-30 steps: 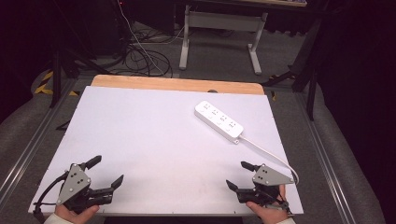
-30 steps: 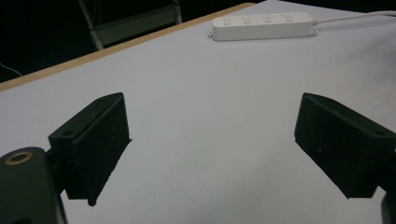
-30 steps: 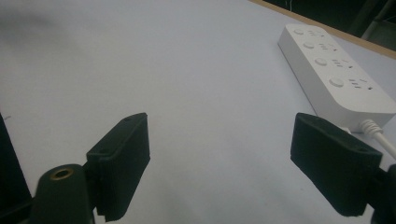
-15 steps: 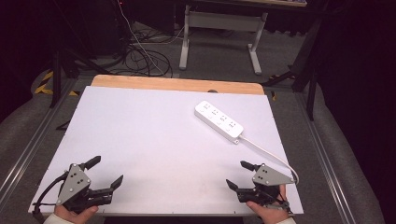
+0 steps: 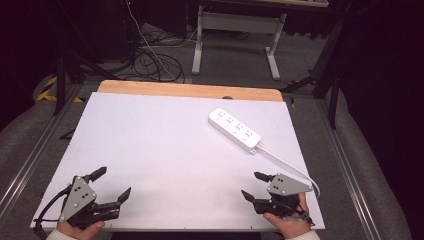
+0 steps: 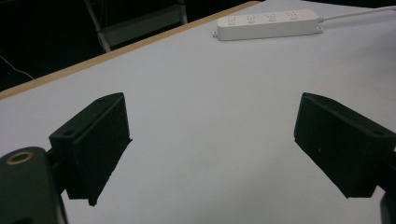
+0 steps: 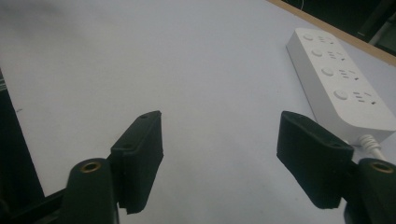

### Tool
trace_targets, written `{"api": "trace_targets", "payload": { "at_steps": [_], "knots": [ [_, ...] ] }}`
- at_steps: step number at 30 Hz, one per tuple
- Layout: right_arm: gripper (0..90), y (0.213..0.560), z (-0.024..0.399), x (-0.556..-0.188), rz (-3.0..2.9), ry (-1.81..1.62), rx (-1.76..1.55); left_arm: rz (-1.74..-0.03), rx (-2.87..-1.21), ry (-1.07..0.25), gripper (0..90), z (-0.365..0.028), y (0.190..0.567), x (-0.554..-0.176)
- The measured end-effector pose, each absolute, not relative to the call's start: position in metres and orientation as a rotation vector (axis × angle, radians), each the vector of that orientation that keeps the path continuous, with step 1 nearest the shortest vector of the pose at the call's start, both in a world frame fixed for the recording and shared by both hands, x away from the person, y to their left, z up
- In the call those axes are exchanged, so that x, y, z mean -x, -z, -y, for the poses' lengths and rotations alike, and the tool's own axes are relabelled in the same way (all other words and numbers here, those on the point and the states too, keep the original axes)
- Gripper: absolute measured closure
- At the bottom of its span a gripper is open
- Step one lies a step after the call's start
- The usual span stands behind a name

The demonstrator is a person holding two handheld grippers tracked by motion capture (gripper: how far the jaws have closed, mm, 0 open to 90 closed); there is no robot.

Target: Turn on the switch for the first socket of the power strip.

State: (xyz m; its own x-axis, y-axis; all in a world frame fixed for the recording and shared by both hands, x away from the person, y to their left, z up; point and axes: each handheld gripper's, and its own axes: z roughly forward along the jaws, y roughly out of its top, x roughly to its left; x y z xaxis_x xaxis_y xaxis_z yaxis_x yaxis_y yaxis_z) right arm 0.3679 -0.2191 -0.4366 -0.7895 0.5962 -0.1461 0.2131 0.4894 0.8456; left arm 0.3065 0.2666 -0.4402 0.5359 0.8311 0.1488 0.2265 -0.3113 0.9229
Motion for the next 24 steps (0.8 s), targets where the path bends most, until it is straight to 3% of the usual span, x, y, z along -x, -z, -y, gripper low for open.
{"api": "trace_targets", "payload": {
  "at_steps": [12, 24],
  "knots": [
    [43.0, 0.407, 0.221, -0.385, -2.306, -1.252, -0.705, -0.875, -1.822, -0.803, 11.6, -0.267, 0.44, -0.307],
    [45.7, 0.383, 0.218, -0.404, -2.307, -1.225, -0.708, -0.885, -1.821, -0.793, 11.6, -0.267, 0.441, -0.307]
  ]
}}
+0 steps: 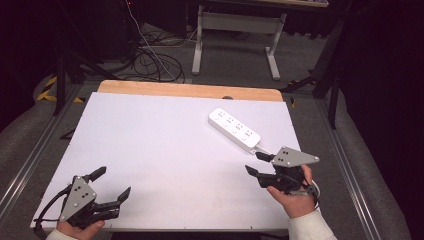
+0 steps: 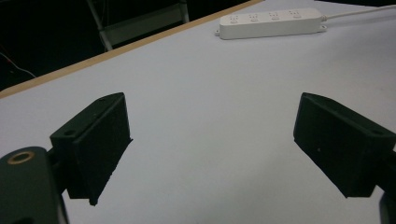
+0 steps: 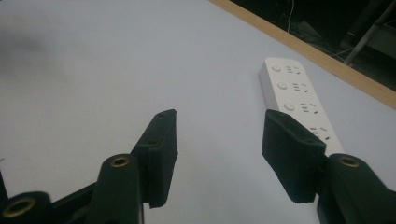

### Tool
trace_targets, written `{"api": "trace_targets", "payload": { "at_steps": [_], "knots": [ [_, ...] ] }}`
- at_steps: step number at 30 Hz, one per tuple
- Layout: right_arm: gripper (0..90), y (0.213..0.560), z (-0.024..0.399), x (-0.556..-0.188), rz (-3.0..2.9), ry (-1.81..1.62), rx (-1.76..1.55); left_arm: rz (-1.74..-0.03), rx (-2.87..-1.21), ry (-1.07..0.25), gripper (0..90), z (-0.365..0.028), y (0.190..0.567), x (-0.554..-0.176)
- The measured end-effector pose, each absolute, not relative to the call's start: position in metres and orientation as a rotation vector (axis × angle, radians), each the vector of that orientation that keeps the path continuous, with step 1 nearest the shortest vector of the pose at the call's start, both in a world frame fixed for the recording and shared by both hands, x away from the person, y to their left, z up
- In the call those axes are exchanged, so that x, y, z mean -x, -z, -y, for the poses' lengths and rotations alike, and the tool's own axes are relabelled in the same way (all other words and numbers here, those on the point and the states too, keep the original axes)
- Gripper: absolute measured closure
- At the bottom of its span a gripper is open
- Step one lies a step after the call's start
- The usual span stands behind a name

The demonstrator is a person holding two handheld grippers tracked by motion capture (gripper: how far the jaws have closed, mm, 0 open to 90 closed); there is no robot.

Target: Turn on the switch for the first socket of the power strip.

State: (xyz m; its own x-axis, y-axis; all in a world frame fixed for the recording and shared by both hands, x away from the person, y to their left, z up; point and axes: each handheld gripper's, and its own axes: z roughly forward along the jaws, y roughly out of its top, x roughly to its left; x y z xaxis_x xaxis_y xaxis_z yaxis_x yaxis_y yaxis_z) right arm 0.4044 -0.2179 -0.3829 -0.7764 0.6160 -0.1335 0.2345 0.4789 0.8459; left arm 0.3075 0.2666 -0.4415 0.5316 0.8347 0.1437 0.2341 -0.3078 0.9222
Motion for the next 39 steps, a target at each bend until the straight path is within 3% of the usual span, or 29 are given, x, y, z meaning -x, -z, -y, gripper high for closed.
{"api": "trace_targets", "payload": {
  "at_steps": [21, 35, 39],
  "knots": [
    [46.9, 0.362, 0.22, -0.435, -2.304, -1.176, -0.73, -0.882, -1.83, -0.797, 11.9, -0.267, 0.442, -0.308],
    [89.2, 0.364, 0.218, -0.469, -2.373, -1.152, -0.91, -0.886, -1.829, -0.8, 11.9, -0.268, 0.442, -0.308],
    [90.0, 0.368, 0.215, -0.48, -2.37, -1.131, -0.979, -0.887, -1.827, -0.801, 11.9, -0.268, 0.442, -0.309]
  ]
}}
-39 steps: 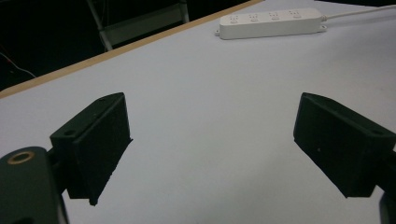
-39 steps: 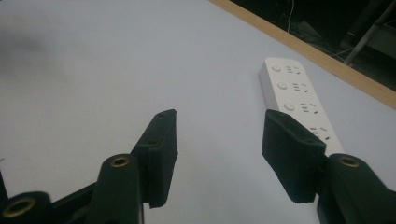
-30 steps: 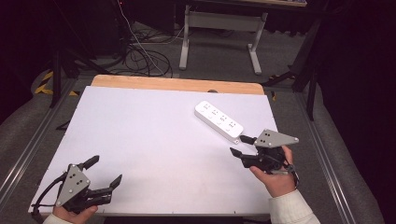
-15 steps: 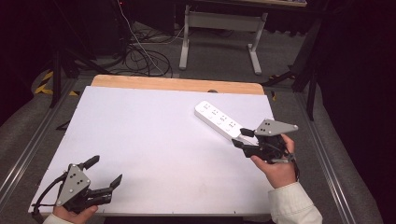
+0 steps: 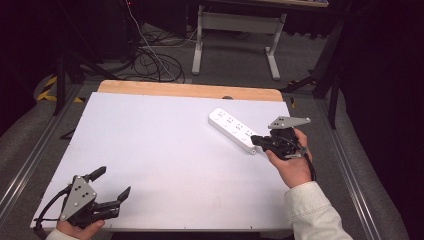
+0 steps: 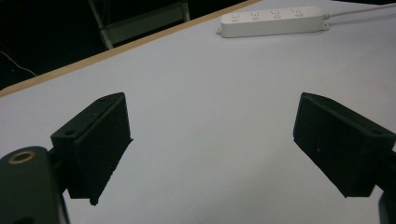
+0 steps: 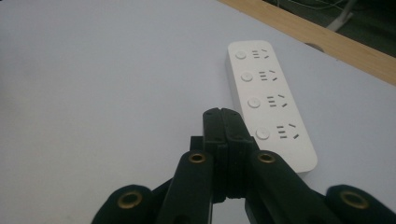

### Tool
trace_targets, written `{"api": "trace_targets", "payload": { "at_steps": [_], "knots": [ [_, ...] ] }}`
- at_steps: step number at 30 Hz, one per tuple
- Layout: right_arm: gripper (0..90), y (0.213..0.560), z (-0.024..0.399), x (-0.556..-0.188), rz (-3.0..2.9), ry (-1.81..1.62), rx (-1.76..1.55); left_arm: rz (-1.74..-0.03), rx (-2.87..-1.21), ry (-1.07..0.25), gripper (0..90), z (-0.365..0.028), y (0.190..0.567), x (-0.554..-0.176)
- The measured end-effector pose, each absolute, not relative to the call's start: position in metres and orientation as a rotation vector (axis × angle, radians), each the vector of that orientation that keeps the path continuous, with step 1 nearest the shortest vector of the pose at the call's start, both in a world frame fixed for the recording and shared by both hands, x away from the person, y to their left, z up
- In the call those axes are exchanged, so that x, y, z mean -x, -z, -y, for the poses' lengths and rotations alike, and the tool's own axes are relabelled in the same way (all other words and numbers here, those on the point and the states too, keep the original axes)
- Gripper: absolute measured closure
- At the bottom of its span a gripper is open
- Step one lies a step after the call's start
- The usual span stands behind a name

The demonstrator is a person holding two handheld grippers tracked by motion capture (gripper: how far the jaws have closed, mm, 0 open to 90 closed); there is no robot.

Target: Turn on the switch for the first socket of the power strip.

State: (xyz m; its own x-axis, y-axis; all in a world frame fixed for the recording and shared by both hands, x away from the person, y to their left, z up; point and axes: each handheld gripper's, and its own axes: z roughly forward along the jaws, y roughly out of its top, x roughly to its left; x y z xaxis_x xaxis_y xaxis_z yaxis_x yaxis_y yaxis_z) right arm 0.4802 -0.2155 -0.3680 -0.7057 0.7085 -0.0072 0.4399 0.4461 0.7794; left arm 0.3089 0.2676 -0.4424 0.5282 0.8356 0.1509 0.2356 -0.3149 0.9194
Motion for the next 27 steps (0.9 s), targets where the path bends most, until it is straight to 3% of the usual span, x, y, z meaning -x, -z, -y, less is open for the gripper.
{"api": "trace_targets", "payload": {
  "at_steps": [27],
  "knots": [
    [90.0, 0.412, 0.203, -0.543, -2.36, -0.973, -1.154, -0.899, -1.821, -0.782, 12.0, -0.269, 0.444, -0.311]
  ]
}}
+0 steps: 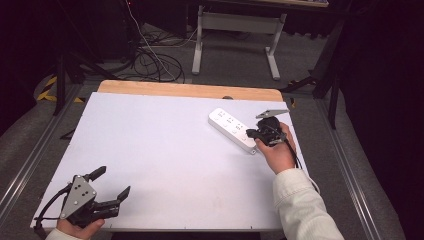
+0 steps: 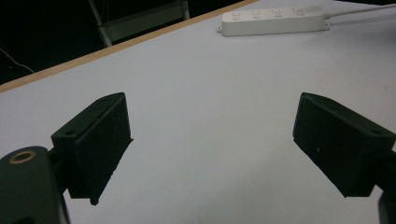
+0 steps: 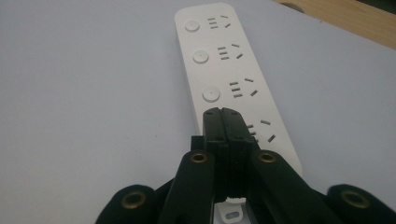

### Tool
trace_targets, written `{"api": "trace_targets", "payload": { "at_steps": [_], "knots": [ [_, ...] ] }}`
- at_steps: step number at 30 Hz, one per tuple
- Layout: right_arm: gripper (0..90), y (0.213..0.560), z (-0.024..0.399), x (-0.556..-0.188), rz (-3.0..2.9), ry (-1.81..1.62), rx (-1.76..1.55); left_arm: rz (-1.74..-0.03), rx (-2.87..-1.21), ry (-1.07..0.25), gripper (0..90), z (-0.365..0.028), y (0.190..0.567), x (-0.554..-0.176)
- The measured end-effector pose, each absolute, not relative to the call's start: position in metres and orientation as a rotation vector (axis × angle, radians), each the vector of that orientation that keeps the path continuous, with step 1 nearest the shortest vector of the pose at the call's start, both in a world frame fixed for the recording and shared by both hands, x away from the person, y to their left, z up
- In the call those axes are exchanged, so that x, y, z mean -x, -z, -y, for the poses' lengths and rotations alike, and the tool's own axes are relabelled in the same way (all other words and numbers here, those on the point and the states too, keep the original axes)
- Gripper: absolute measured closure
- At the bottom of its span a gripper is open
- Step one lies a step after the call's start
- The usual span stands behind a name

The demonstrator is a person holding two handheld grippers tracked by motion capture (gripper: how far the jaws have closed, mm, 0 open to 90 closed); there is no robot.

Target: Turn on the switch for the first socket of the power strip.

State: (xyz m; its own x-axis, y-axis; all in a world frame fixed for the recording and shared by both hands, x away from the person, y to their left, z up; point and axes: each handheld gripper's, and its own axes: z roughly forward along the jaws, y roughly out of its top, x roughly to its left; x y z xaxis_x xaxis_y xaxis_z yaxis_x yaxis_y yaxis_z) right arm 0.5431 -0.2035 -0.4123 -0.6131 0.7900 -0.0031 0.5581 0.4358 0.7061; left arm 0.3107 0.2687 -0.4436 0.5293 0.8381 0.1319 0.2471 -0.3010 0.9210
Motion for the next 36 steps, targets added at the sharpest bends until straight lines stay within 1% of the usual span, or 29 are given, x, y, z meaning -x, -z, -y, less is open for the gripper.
{"api": "trace_targets", "payload": {
  "at_steps": [19, 36],
  "knots": [
    [90.0, 0.436, 0.196, -0.564, -2.368, -0.932, -1.219, -0.902, -1.834, -0.781, 12.2, -0.269, 0.444, -0.312],
    [90.0, 0.444, 0.19, -0.567, -2.379, -0.877, -1.22, -0.906, -1.83, -0.777, 12.2, -0.269, 0.444, -0.311]
  ]
}}
